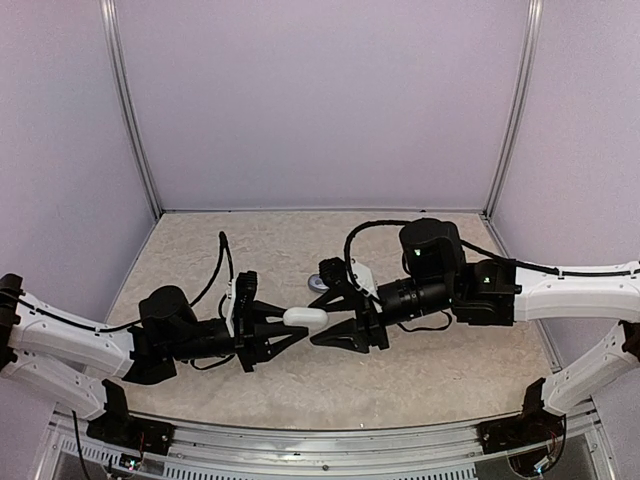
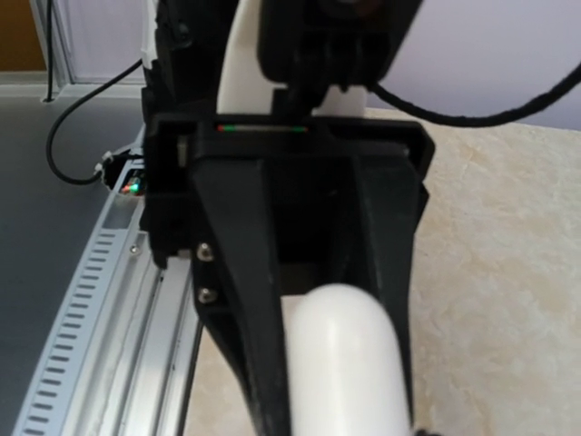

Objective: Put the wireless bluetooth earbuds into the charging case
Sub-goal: Close the charging case with the earbuds, then pass from the left arm to the right

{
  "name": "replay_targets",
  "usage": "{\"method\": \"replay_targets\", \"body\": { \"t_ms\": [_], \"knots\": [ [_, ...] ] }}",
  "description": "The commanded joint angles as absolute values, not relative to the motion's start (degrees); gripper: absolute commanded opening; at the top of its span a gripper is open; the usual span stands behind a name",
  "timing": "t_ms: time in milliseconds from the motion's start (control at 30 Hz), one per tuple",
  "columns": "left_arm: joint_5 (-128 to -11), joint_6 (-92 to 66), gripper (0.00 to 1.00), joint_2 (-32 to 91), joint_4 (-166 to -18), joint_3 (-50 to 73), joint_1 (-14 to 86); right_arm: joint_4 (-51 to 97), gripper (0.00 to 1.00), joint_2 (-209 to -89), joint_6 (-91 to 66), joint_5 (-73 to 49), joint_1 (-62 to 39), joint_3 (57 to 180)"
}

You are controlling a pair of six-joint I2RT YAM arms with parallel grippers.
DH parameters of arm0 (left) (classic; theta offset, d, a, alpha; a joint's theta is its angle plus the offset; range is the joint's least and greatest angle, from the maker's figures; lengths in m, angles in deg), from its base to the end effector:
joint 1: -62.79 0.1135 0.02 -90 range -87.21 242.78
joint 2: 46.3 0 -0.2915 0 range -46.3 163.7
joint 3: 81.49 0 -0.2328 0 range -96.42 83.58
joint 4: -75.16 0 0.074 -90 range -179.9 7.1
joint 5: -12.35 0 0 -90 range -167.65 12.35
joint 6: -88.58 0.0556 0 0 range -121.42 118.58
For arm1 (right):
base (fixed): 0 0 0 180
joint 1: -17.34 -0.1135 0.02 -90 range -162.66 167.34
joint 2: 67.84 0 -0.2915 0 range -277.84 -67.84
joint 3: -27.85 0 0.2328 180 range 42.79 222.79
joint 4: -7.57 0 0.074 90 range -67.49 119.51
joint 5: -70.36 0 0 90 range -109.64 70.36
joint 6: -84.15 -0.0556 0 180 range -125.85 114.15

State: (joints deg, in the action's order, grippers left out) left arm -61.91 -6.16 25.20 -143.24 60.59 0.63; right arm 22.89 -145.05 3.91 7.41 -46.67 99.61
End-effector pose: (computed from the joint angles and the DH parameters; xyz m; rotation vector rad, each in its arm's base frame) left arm 0.1027 -0.2268 0.2719 0.9685 1.2731 -1.1310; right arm 0.1099 0.2832 0.3319 -1.4812 1.4148 1.0685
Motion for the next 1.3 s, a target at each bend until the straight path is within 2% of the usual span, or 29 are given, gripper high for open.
{"method": "replay_targets", "body": {
  "t_ms": [0, 367, 733, 1033, 1100, 1167, 1200, 1267],
  "knots": [
    [-62.93, -7.72, 0.02, 24.87, -145.62, 58.91, 1.93, 23.21, 0.54, -144.12, 4.51, 9.32, -47.85, 99.16],
    [-59.61, -5.85, 0.02, 25.21, -147.19, 59.67, 1.88, 23.65, 0.47, -143.56, 4.52, 6.82, -47.34, 99.48],
    [-56.58, -5.55, 0.02, 24.35, -149.37, 60.55, 1.84, 23.02, 0.33, -144.25, 3.61, 7.46, -46.04, 98.24],
    [-57.27, -5.04, 0.04, 24.42, -148.55, 60.55, 1.55, 19.42, 0.17, -143.82, 0.70, 8.69, -45.34, 97.06],
    [-58.15, -5.10, 0.13, 24.30, -148.15, 60.59, 1.47, 18.57, 0.14, -143.37, -0.04, 9.24, -44.89, 96.43],
    [-59.60, -5.39, 0.28, 23.90, -147.93, 60.83, 1.53, 18.02, 0.08, -143.06, -0.94, 9.39, -44.09, 95.89],
    [-60.61, -5.69, 0.37, 23.57, -147.73, 60.96, 1.59, 17.58, 0.06, -142.89, -1.59, 9.54, -43.52, 95.57],
    [-63.00, -6.36, 0.65, 22.54, -146.93, 61.28, 1.53, 16.44, 0.04, -142.39, -3.38, 10.28, -41.81, 94.66]
  ]
}}
